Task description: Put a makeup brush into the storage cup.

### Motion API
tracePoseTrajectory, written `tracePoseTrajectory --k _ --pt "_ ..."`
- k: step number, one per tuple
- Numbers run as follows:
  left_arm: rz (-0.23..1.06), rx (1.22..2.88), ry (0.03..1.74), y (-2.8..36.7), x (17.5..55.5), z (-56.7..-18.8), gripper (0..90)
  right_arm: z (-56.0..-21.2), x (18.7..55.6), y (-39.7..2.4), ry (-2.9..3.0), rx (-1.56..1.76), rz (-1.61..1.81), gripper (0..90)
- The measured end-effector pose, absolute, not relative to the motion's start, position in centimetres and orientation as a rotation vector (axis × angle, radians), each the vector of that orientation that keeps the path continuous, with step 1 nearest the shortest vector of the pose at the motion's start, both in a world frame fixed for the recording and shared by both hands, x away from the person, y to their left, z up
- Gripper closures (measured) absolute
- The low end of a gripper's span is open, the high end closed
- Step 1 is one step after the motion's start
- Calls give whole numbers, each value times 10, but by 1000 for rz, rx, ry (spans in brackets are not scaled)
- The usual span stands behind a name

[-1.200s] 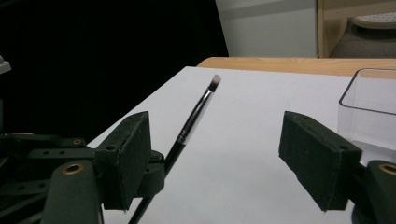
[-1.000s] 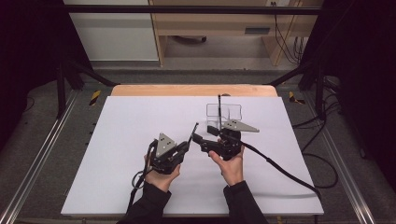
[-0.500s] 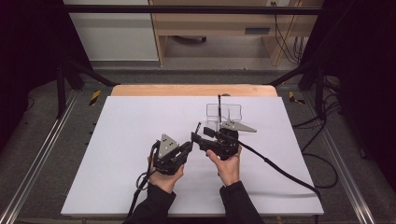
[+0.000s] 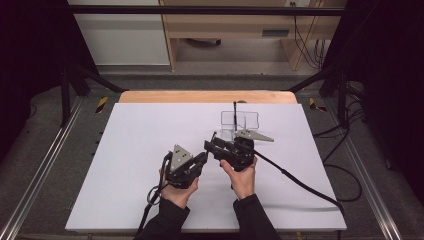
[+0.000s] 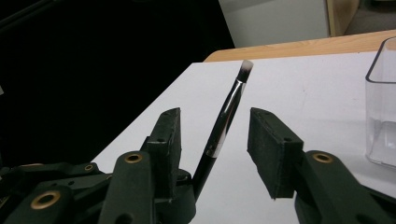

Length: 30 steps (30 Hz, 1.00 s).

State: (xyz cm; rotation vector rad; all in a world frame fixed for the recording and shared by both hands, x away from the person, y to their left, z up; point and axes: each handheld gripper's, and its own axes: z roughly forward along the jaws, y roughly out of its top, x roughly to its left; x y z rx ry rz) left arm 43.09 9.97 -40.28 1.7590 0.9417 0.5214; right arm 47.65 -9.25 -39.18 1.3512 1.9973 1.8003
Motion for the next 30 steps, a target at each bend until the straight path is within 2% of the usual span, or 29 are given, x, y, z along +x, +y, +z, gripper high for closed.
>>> tracePoseTrajectory --k 30 --pt "530 1746 926 97 427 -402 836 -394 478 -91 2018 1412 1839 802"
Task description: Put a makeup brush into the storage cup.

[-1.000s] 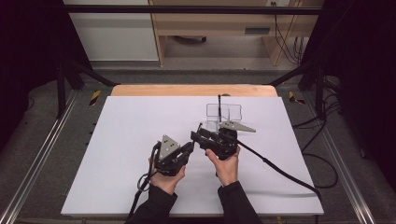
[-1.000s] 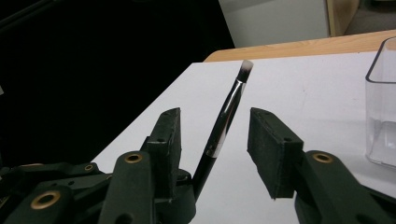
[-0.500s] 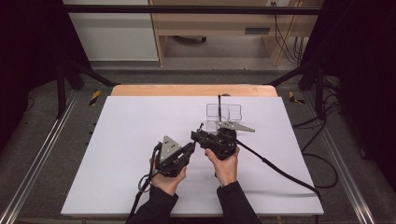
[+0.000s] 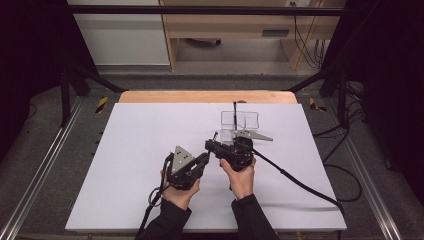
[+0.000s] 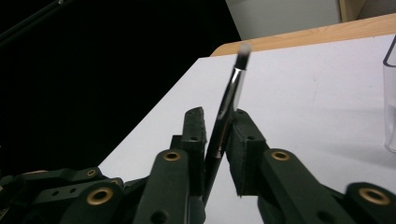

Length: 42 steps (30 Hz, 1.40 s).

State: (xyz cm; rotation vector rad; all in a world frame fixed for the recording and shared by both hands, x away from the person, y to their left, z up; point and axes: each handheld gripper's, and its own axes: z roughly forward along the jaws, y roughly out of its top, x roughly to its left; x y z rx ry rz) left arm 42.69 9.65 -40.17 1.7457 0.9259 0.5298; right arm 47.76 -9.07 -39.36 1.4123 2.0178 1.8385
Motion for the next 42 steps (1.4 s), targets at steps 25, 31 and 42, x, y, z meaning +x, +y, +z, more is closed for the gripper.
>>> tracePoseTrajectory --k 25,31,42 --pt "459 1809 873 109 435 -392 510 -385 475 -97 1973 1305 1871 837" --pt "481 1850 853 117 436 -390 432 -381 474 -100 1966 1270 1853 838" --pt "486 1868 871 139 438 -391 190 -377 474 -105 1958 1237 1825 837"
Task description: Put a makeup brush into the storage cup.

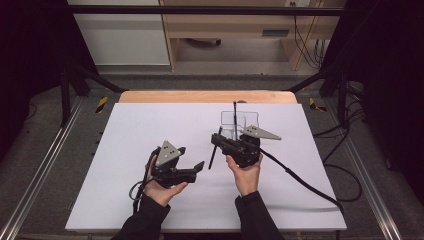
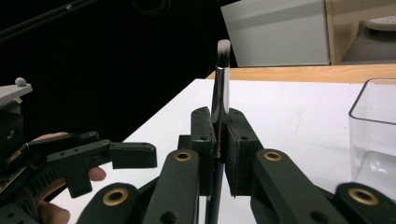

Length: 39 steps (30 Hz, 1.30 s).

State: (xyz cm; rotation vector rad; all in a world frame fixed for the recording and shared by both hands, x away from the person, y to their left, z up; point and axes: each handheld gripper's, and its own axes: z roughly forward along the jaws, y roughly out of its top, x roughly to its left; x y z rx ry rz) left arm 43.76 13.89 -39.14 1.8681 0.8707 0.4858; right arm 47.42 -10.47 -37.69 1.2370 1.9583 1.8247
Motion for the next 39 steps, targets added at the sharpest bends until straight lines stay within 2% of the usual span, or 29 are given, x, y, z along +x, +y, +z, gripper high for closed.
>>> tracePoseTrajectory --k 5,10,26,39 --pt "498 1872 876 152 436 -394 140 -375 475 -108 1962 1216 1798 837" --pt "498 1861 883 167 434 -398 129 -371 474 -111 1965 1191 1771 837" --pt "554 1833 980 218 433 -407 125 -366 477 -122 1968 1149 1693 837" --pt "582 1835 1017 233 432 -413 124 -353 487 -141 1919 1137 1643 837"
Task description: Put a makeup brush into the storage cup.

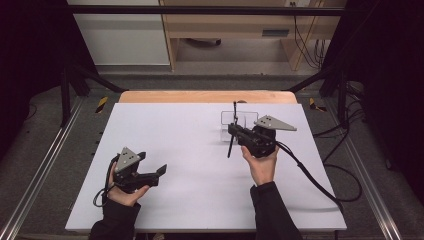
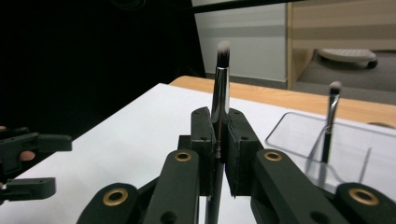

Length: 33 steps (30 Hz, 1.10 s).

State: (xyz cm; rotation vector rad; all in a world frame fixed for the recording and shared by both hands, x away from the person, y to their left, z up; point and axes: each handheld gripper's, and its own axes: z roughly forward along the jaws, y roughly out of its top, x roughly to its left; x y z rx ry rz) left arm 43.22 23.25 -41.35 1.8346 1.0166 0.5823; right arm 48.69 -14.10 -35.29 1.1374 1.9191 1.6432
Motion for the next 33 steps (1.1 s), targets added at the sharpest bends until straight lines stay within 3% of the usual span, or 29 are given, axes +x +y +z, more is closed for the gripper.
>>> tracePoseTrajectory --k 33 --pt "565 1836 1052 245 436 -417 123 -337 545 -166 1769 1234 1520 837"
